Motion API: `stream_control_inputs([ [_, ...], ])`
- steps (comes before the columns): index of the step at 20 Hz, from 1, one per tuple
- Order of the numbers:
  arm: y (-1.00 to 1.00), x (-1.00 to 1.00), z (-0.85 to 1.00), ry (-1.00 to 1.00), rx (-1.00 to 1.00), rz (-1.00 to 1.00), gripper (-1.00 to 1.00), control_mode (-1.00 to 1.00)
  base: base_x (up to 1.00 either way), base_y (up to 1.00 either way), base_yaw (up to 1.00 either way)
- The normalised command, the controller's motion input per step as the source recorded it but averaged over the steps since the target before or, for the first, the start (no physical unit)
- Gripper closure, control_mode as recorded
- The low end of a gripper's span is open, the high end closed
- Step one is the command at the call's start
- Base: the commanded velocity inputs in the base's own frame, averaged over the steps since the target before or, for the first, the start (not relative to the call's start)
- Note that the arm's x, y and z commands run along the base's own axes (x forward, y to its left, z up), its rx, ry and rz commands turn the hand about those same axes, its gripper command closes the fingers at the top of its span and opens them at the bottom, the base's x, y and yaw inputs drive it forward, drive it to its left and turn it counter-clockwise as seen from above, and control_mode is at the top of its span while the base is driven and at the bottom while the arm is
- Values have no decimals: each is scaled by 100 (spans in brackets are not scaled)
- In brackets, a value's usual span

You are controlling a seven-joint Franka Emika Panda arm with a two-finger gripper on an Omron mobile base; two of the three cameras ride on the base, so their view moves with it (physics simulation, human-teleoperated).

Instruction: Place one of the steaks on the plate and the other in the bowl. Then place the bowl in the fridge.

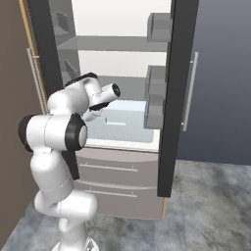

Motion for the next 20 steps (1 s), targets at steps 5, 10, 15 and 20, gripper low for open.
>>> stream_control_inputs([
  [5,66,-64,0,1,0,17,-100,-100,0,0,0],
  [10,100,-76,0,0,0,2,-100,-100,0,0,0],
  [15,100,-85,0,-10,-1,-13,-100,-100,0,0,0],
  [20,84,-66,0,-12,-1,-19,-100,-100,0,0,0],
])
